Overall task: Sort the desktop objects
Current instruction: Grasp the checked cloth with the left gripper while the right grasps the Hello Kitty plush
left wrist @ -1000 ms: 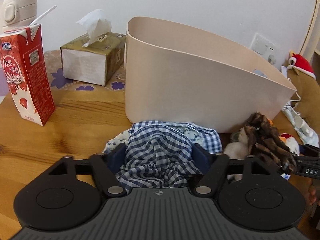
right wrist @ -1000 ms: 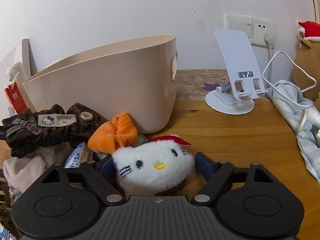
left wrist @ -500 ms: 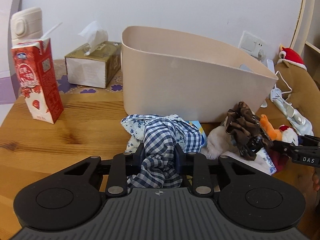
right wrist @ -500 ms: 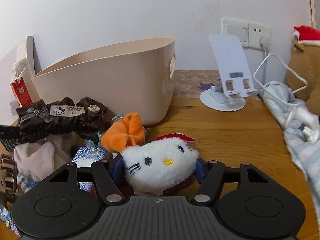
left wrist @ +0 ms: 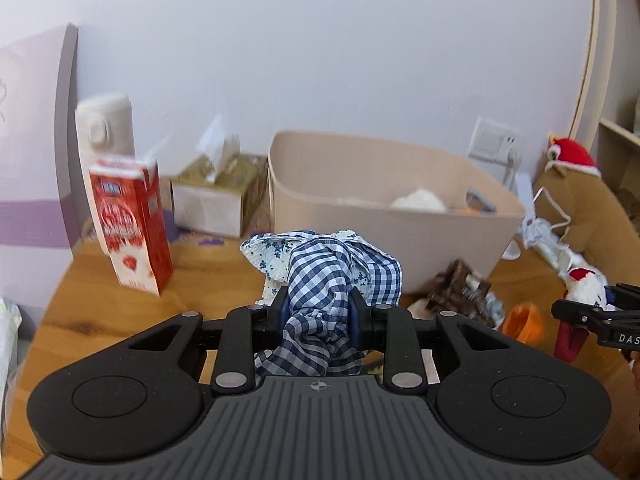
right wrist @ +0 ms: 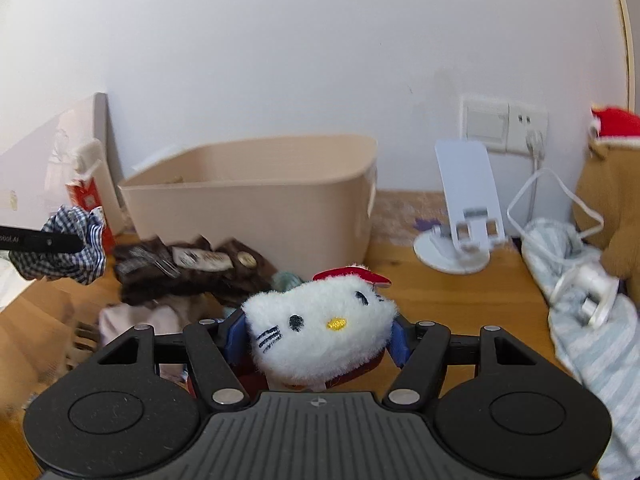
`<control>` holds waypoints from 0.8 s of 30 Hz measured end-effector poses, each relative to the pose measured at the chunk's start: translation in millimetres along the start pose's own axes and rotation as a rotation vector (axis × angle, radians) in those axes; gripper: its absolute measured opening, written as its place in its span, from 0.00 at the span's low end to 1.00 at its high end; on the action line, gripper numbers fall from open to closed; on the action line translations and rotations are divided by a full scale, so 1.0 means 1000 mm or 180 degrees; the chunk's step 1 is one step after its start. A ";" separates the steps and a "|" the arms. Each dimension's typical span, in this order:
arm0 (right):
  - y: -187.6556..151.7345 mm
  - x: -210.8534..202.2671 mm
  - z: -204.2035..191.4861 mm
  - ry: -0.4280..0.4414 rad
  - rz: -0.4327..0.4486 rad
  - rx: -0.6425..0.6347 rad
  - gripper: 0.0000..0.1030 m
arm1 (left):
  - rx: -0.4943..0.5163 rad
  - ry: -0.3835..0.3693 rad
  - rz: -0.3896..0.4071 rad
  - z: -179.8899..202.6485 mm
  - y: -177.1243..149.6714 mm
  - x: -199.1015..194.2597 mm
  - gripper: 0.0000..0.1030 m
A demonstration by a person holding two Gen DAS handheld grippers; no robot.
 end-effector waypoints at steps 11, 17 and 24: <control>0.052 -0.027 -0.005 -0.0045 0.0419 -0.0139 0.61 | -0.0073 -0.0012 0.0412 0.003 0.052 -0.019 0.27; 0.093 -0.024 -0.006 -0.0108 0.0614 -0.0145 0.61 | -0.0009 -0.0082 0.0571 0.026 0.083 -0.016 0.27; 0.135 -0.010 -0.009 -0.0116 0.0812 -0.0045 0.61 | 0.0003 -0.0078 0.0611 0.045 0.112 0.006 0.27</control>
Point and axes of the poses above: each gripper's, at about its wrist camera, not at the fingertips, and x roughly the way its jaws point, z to its right, y to its top, the point moved 3 cm from there along x, roughly the way its jaws point, and after that the axes turned 3 degrees about -y, right-handed, at the moved point
